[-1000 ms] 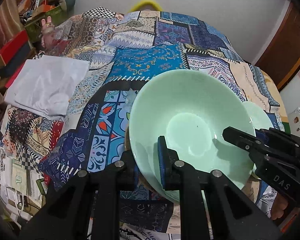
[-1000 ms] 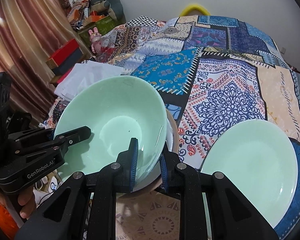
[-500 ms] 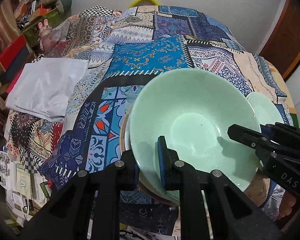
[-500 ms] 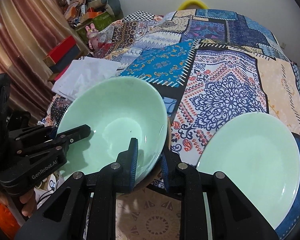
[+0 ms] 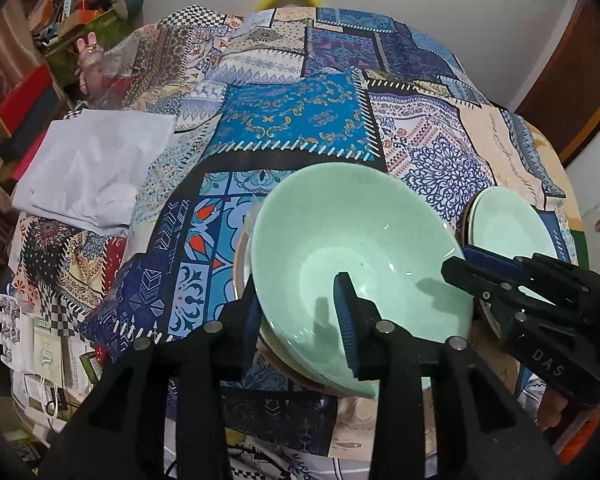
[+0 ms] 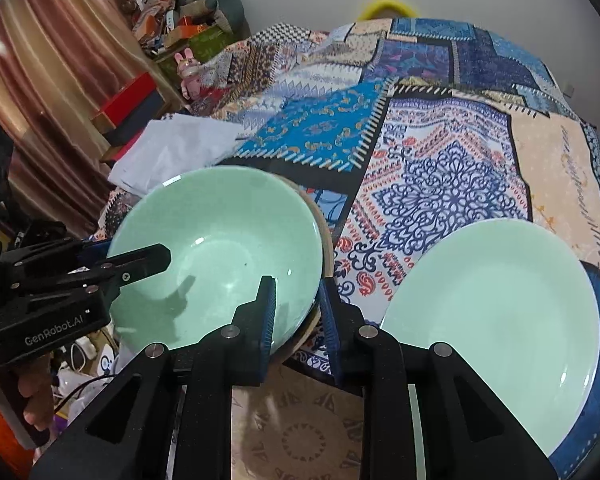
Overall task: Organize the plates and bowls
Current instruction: 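Lower the pale green bowl into the white spotted bowl, then lift the nested bowl stack together and carry it toward the plate stack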
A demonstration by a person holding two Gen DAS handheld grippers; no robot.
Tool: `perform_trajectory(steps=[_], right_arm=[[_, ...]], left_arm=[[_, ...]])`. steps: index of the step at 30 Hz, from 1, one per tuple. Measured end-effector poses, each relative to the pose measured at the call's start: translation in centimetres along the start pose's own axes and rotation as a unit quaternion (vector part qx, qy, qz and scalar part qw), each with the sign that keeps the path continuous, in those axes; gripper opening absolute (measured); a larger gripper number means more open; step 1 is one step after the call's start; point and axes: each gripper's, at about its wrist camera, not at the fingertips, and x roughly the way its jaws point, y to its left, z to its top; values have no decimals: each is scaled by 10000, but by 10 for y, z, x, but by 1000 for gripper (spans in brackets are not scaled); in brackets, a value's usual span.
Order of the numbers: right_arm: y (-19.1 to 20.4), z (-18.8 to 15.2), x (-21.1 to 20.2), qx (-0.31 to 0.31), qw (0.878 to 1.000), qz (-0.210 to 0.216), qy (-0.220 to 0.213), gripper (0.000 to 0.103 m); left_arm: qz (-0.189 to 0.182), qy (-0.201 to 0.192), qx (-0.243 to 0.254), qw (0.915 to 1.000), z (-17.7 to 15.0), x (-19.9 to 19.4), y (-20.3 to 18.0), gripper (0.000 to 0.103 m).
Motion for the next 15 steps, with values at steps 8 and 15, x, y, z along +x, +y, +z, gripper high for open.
perform_trajectory(steps=[8,15], right_arm=[[1,-1,-4,-96,9999,-121,-70,27],[-2,-3,8,5,9999,-55,95,31]], left_arm=[[101,-421,22,9991,-1,-26,10,58],[-121,-64,-361,9993,-13,-4,33,58]])
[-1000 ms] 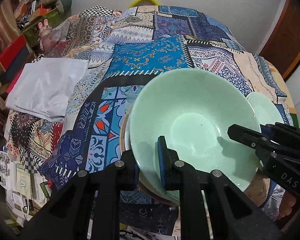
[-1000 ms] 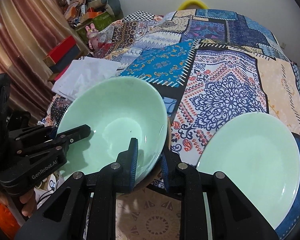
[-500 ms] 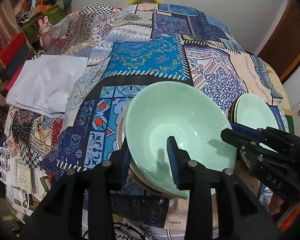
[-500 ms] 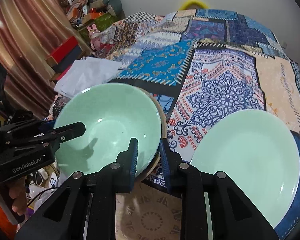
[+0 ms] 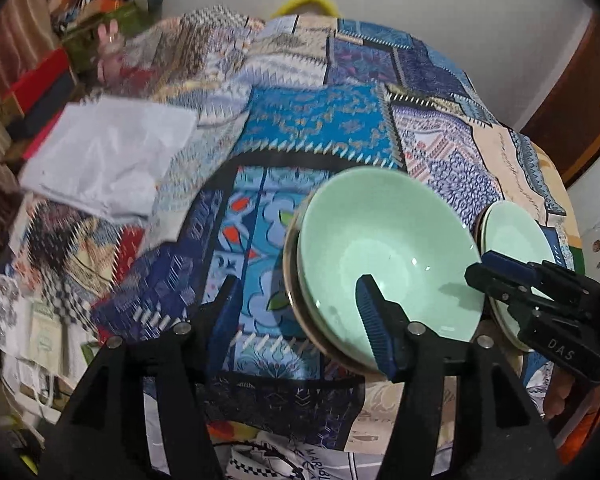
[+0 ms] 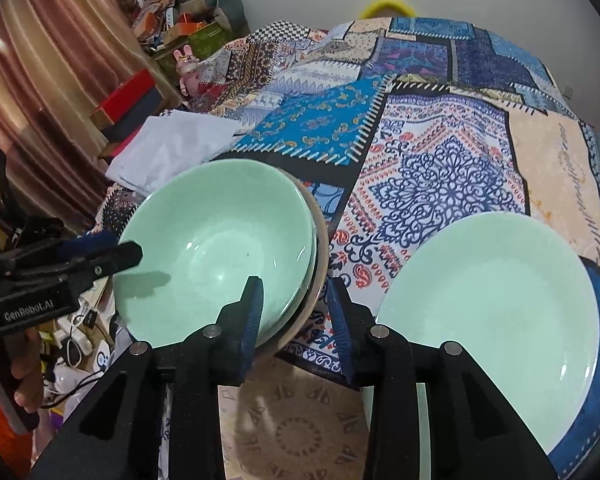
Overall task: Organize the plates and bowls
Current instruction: 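Lift the nested bowl stack together and carry it toward the plate stack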
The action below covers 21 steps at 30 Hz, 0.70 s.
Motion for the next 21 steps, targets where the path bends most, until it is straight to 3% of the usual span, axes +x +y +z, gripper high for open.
perform_trajectory(steps=[13,17,21], right_arm=[[-2,2,29,219,9991,204,300,35],[-3,3,38,274,9982,333,416,34],[0,1,39,131,9991,201,345,34]], left_arm=[[-500,388,-176,9978,-8,37,1,58],[-595,506,-224,9967,-8,50,1,53],[-772,492,-269,9954,-7,54,1,45]])
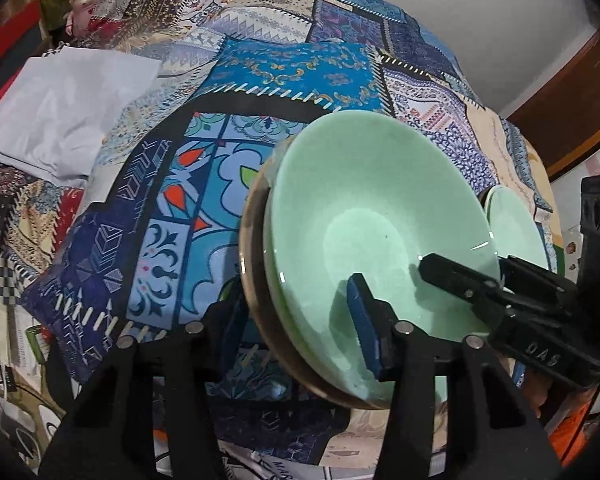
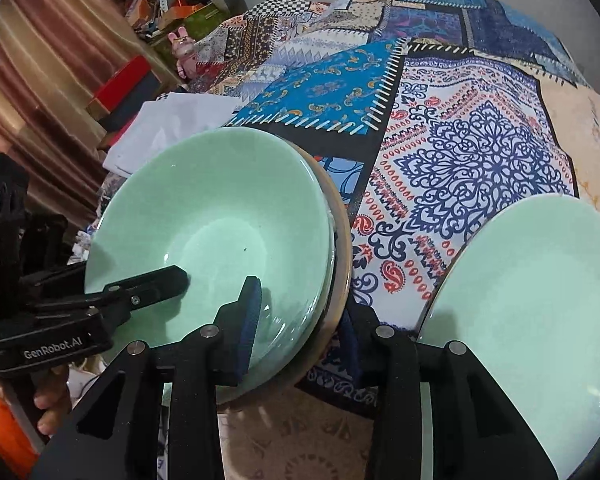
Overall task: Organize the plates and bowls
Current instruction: 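Lift the nested bowl stack together and carry it toward the plate stack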
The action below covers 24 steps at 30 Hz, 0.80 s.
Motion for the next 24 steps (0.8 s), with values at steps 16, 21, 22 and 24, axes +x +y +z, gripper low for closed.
perform_trajectory(steps=[16,21,22,24], right_arm=[[-3,3,-5,76,9999,-66,-128,30],[-2,4,-8,68,9997,-83,-196,30],[-2,4,-10,77,9997,-82,-228,30],[-2,4,-14,75,9995,-88,-278,30]], left_arm=[[296,-288,244,9989,-3,-5,-12,43],[261,-327,242,9988,-2,-6,-13,43],[271,-355,264,9987,-1,-7,-14,43],[294,-412,296,9983,-1,-9,-17,43]])
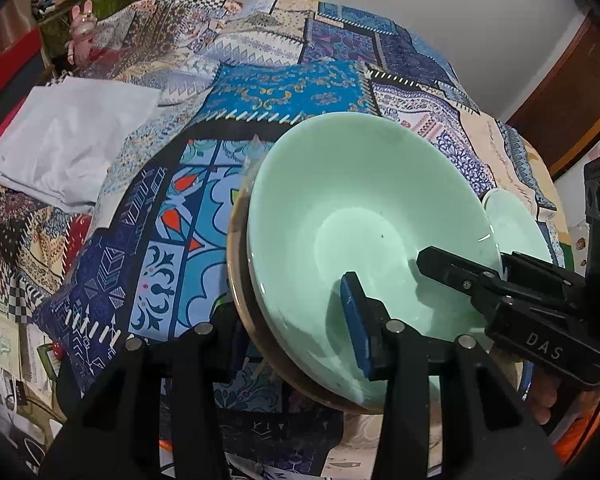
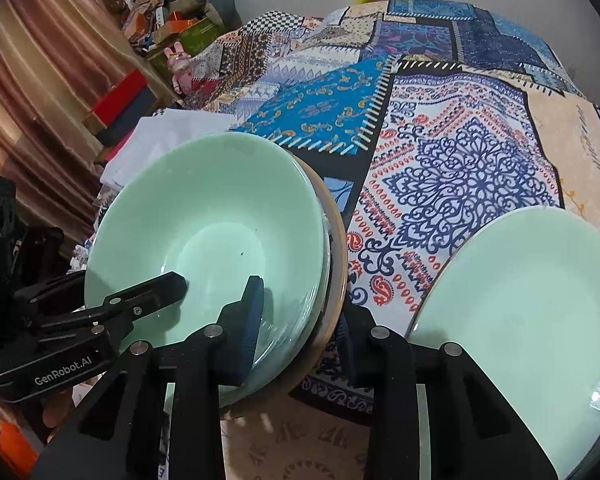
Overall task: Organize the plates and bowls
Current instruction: 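Lift the nested bowl stack together and carry it toward the plate stack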
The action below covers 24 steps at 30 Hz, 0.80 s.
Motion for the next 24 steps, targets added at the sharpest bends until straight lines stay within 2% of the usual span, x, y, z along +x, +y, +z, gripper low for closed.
perform_trajectory(steps=[10,24], right_arm=[[-2,5,-35,41,9992,-54,-406,30],[-19,4,-77,177,9969,-223,-733,30]], left_arm=[[-114,-268,114,9995,12,-23,-17,43],[-252,-482,443,9975,19,-46,-60,43]])
